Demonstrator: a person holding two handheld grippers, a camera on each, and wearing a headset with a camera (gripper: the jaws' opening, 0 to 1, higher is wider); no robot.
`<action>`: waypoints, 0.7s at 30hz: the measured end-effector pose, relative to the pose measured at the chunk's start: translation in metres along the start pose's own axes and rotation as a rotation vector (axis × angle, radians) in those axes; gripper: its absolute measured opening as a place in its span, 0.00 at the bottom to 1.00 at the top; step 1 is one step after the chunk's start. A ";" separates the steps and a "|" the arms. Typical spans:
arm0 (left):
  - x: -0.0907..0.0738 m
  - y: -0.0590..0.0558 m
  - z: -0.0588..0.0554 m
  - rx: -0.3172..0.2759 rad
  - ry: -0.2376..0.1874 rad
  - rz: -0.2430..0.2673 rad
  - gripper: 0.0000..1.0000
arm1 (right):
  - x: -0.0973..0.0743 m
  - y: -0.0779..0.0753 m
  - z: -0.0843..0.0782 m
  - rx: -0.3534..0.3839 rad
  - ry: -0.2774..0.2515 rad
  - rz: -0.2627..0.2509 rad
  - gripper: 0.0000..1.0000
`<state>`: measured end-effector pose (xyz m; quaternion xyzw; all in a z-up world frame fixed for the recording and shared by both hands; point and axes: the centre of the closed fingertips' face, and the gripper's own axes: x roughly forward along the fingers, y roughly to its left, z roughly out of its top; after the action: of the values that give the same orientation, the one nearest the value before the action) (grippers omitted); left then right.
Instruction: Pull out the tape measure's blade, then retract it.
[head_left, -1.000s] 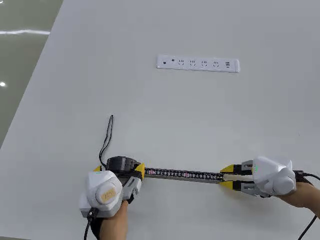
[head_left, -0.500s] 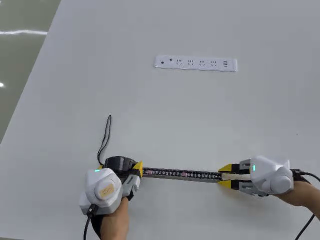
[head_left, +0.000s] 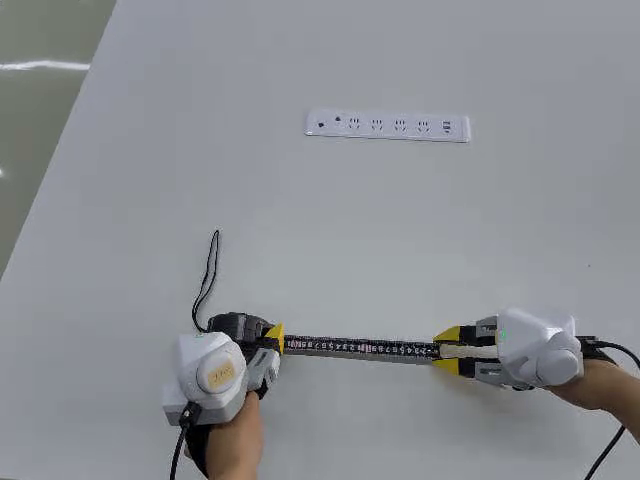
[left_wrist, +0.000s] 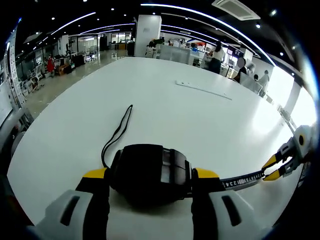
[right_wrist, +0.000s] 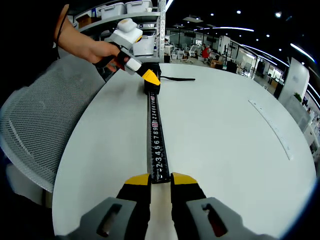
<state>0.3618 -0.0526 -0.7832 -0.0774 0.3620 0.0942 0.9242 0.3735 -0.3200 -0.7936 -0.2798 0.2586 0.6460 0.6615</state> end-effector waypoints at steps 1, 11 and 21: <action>0.000 0.000 0.000 0.006 0.001 0.004 0.64 | 0.000 0.000 0.001 0.000 -0.001 0.000 0.13; -0.001 0.001 -0.002 0.038 -0.014 0.036 0.64 | -0.005 0.001 0.006 -0.003 -0.015 -0.015 0.13; -0.002 0.002 -0.001 0.018 -0.032 0.024 0.65 | -0.003 0.001 0.007 -0.011 -0.008 -0.017 0.13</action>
<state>0.3598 -0.0509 -0.7827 -0.0629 0.3488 0.1033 0.9294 0.3726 -0.3173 -0.7870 -0.2829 0.2501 0.6429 0.6664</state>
